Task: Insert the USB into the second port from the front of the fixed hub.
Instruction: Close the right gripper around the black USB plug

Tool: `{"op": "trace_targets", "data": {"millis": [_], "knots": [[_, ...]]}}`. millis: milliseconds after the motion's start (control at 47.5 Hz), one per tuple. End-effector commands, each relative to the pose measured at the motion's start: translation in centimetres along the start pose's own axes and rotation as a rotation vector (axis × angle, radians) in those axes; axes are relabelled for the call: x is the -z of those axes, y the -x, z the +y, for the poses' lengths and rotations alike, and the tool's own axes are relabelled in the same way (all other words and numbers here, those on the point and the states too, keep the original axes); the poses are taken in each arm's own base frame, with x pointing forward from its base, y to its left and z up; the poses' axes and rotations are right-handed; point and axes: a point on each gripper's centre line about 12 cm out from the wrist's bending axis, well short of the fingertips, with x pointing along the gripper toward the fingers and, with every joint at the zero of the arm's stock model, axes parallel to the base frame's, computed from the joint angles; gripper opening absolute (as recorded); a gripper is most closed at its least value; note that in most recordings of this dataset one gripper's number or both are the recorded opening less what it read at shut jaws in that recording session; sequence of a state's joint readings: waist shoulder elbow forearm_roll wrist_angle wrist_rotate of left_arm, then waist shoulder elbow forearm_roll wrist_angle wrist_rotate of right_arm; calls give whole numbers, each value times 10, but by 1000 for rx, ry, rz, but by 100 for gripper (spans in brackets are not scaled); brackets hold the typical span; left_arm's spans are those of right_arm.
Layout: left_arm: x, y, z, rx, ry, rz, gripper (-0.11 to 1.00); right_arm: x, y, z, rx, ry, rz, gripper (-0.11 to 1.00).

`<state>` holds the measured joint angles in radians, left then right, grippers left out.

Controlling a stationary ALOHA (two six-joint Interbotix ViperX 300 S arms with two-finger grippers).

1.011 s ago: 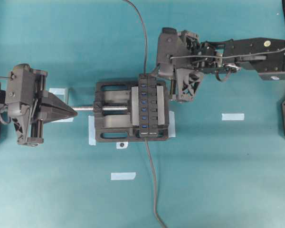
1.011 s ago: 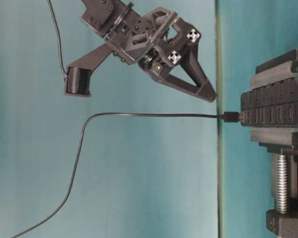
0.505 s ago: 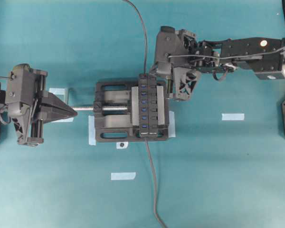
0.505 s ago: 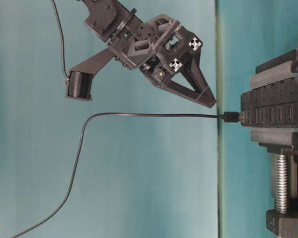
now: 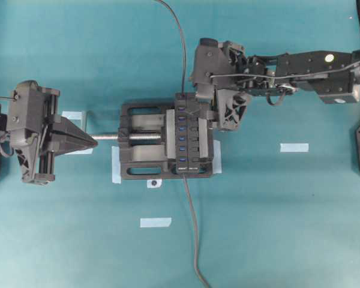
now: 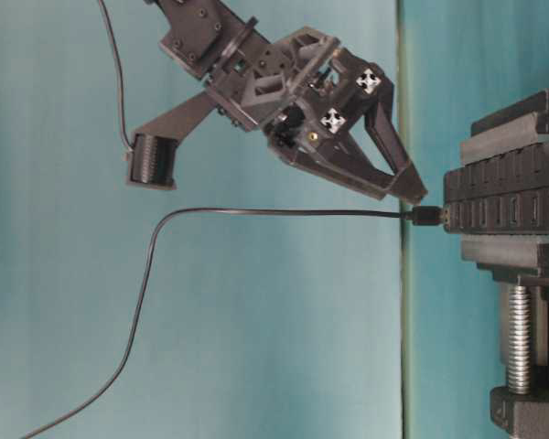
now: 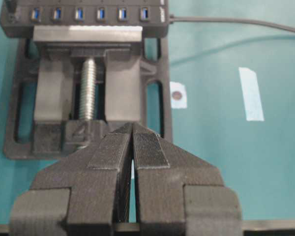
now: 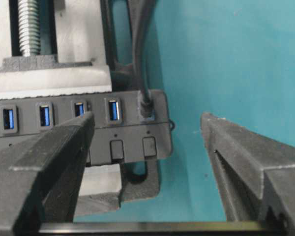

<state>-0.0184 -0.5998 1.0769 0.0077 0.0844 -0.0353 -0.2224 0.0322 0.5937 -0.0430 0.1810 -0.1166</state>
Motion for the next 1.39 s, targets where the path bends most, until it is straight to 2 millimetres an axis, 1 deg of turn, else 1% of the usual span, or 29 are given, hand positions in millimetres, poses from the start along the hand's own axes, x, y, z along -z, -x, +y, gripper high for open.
{"op": "trace_targets", "data": {"millis": [0,253,358,674,821,1053,1368], "knots": [[-12,1,0,0,1,-34,0,-15,4,-1,5,10,-46,86],[-12,1,0,1,0,-34,0,-23,-6,-2,6,8,-58,85],[-12,1,0,1,0,-34,0,-23,-8,-2,6,10,-53,85],[-12,1,0,1,0,-34,0,-21,-9,-3,5,7,-43,84],[-12,1,0,1,0,-34,0,-21,-9,-3,6,7,-43,82],[-12,1,0,1,2,-35,0,-20,-10,-3,5,7,-40,69],[-13,1,0,1,2,-35,0,-18,-10,-1,1,8,-26,43]]}}
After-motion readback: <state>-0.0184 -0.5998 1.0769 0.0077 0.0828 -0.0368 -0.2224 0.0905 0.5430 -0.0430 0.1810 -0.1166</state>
